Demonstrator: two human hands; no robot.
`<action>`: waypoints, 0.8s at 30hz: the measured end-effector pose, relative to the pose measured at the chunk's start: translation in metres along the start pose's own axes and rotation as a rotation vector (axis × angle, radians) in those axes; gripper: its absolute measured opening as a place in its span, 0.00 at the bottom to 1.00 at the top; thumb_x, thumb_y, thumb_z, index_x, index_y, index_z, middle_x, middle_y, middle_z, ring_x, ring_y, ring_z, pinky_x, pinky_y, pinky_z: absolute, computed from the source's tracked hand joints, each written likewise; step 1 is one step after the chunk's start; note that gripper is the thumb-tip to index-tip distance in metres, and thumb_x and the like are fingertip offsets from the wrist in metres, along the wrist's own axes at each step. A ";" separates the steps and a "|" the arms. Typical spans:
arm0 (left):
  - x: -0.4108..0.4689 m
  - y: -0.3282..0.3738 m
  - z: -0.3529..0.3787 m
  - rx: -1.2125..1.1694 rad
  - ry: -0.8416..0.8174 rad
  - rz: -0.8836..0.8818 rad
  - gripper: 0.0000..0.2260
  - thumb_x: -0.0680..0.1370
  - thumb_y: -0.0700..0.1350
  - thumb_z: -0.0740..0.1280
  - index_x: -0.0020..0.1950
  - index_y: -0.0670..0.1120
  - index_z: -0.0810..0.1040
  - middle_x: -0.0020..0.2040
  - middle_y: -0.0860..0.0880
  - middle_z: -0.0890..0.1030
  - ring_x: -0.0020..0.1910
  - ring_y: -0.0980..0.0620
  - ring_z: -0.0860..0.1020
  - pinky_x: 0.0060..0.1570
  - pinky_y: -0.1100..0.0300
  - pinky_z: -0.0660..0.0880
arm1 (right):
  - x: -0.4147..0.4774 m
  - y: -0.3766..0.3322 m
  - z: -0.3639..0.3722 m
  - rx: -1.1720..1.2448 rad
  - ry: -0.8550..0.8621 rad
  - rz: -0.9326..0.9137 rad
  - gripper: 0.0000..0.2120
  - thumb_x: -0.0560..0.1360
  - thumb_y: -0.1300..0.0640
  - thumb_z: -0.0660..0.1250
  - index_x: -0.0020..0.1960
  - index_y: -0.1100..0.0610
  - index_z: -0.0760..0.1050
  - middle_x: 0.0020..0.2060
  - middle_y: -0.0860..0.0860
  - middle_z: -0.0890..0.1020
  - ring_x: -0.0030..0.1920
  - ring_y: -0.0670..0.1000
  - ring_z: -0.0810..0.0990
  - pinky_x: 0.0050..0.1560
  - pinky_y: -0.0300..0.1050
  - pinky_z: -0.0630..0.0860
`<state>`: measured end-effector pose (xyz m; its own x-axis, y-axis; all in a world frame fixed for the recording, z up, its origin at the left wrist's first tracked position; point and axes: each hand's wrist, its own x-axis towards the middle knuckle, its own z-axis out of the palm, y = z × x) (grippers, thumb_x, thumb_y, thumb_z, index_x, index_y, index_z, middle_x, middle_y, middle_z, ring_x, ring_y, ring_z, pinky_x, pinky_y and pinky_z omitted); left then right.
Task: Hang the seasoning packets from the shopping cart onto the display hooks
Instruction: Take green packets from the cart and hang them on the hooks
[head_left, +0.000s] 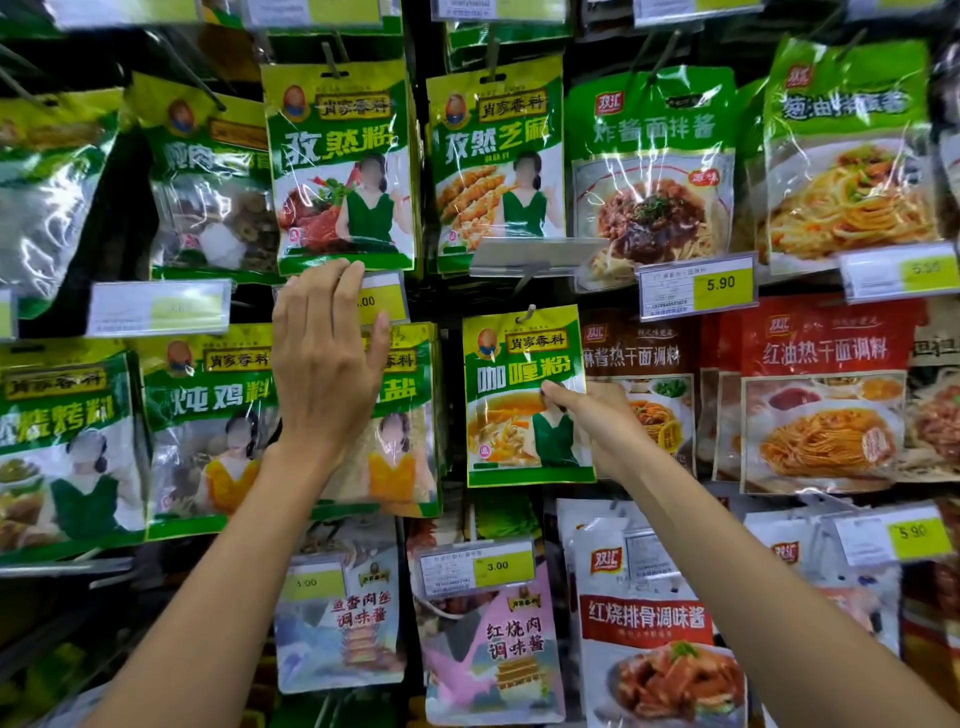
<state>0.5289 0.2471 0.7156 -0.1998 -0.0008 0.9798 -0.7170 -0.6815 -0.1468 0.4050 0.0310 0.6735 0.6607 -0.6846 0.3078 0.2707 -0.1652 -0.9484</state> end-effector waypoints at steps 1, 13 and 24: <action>0.000 0.000 0.000 -0.002 -0.001 -0.001 0.18 0.83 0.47 0.57 0.65 0.35 0.71 0.61 0.36 0.75 0.61 0.38 0.72 0.66 0.46 0.66 | 0.006 0.001 0.004 -0.011 0.035 0.001 0.23 0.76 0.54 0.70 0.64 0.65 0.70 0.67 0.59 0.73 0.68 0.57 0.71 0.63 0.48 0.68; -0.001 -0.003 0.001 -0.018 0.001 0.012 0.18 0.83 0.47 0.57 0.66 0.36 0.71 0.62 0.36 0.75 0.62 0.40 0.71 0.67 0.47 0.65 | 0.047 0.018 0.029 -0.151 0.232 -0.013 0.22 0.75 0.54 0.71 0.62 0.67 0.72 0.58 0.60 0.78 0.61 0.61 0.75 0.59 0.48 0.72; -0.001 0.018 -0.016 -0.143 0.084 0.065 0.14 0.81 0.41 0.59 0.65 0.36 0.72 0.64 0.37 0.75 0.64 0.41 0.69 0.65 0.49 0.65 | -0.041 0.015 -0.005 -0.484 0.345 -0.356 0.13 0.79 0.60 0.65 0.60 0.64 0.78 0.55 0.58 0.83 0.54 0.52 0.81 0.55 0.38 0.76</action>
<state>0.5051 0.2463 0.7096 -0.2999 0.0237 0.9537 -0.7870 -0.5712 -0.2333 0.3785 0.0532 0.6457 0.3073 -0.7032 0.6411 0.0344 -0.6651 -0.7460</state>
